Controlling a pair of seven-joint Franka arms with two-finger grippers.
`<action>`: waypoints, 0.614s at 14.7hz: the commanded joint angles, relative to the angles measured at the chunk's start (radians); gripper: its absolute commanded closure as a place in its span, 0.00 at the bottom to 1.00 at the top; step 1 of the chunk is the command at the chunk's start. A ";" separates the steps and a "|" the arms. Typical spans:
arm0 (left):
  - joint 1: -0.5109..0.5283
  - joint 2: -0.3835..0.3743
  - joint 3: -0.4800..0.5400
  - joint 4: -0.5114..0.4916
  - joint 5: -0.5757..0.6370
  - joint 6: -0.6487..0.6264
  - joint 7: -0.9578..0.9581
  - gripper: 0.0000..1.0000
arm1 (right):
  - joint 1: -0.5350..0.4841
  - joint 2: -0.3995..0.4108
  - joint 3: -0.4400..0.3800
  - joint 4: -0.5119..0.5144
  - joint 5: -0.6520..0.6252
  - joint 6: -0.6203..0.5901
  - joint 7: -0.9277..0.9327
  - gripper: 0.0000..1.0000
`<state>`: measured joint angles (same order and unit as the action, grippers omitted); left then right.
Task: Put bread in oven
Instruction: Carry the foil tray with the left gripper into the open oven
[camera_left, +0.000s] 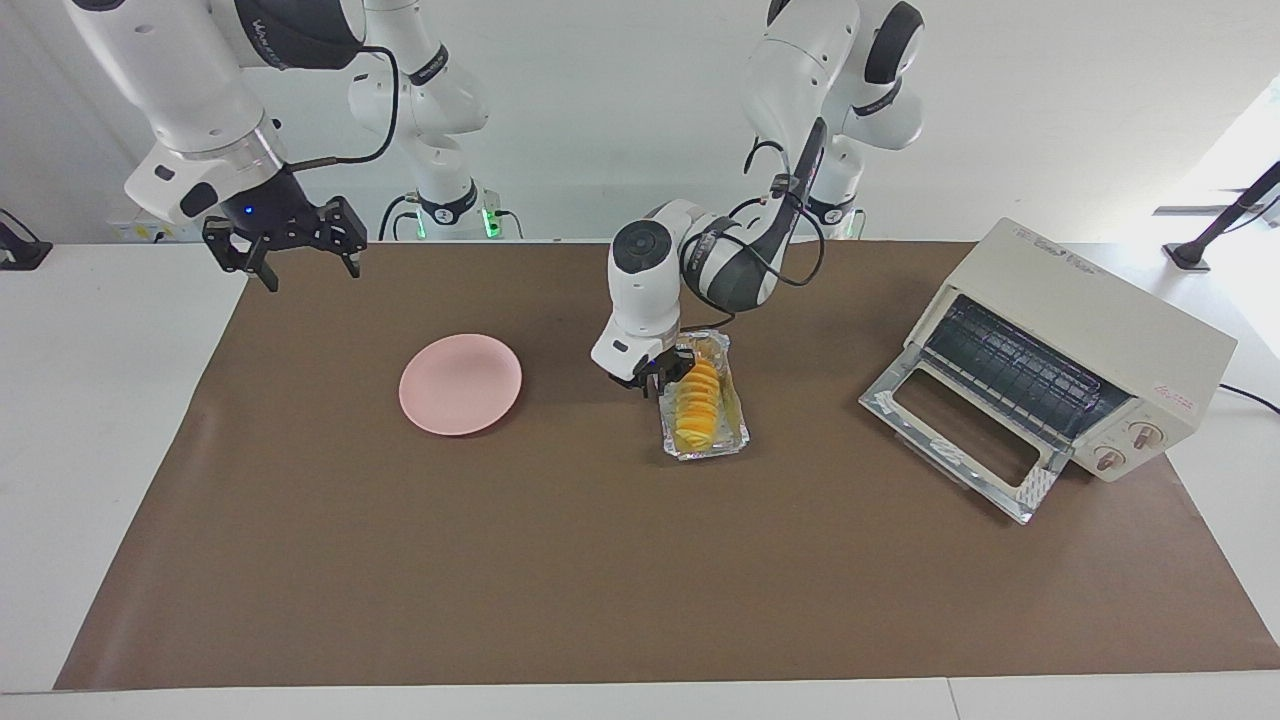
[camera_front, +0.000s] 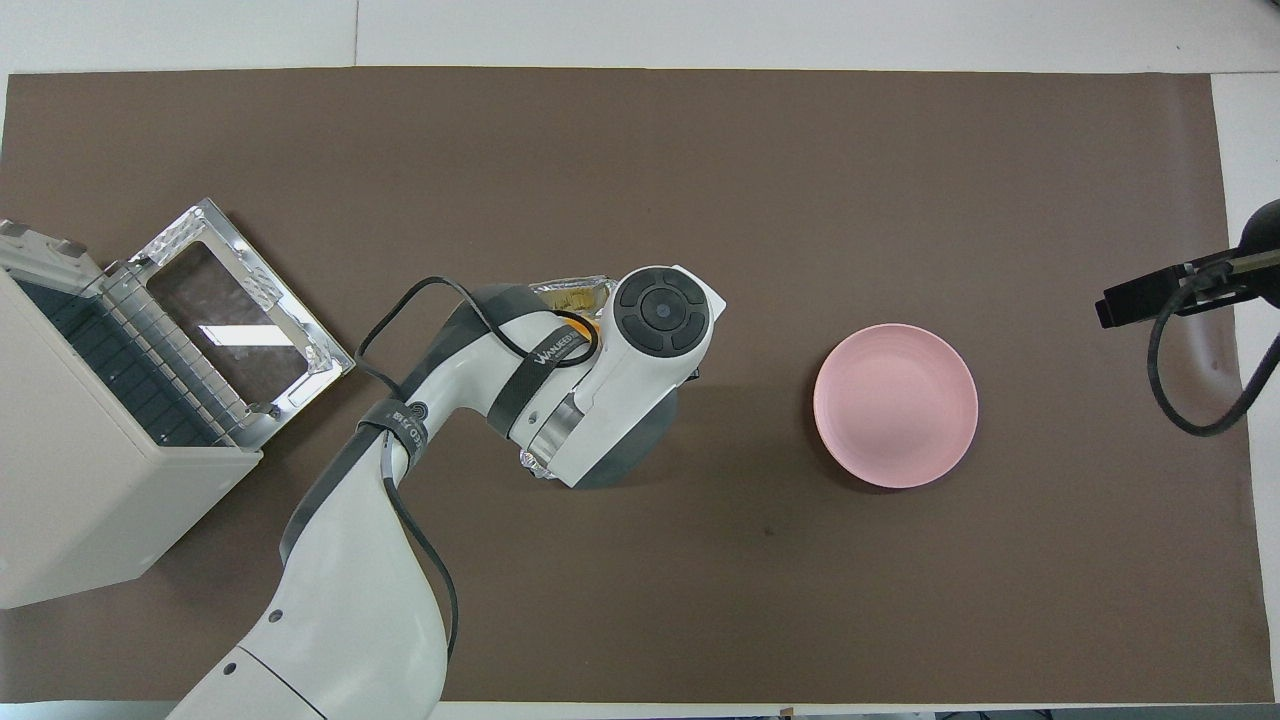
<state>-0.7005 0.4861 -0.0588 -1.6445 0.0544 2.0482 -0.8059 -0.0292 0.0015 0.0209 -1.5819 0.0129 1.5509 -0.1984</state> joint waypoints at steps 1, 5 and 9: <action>0.007 -0.001 0.016 -0.012 0.016 -0.006 -0.012 1.00 | -0.017 0.002 0.016 0.005 0.009 -0.011 0.016 0.00; 0.013 -0.001 0.109 0.021 0.019 -0.052 -0.015 1.00 | -0.009 -0.003 0.011 0.013 0.021 -0.015 0.013 0.00; 0.016 -0.015 0.259 0.086 0.018 -0.172 -0.058 1.00 | 0.003 -0.018 0.005 -0.001 0.021 -0.018 0.008 0.00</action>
<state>-0.6848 0.4841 0.1466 -1.5972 0.0568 1.9494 -0.8256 -0.0228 -0.0054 0.0235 -1.5787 0.0199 1.5489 -0.1983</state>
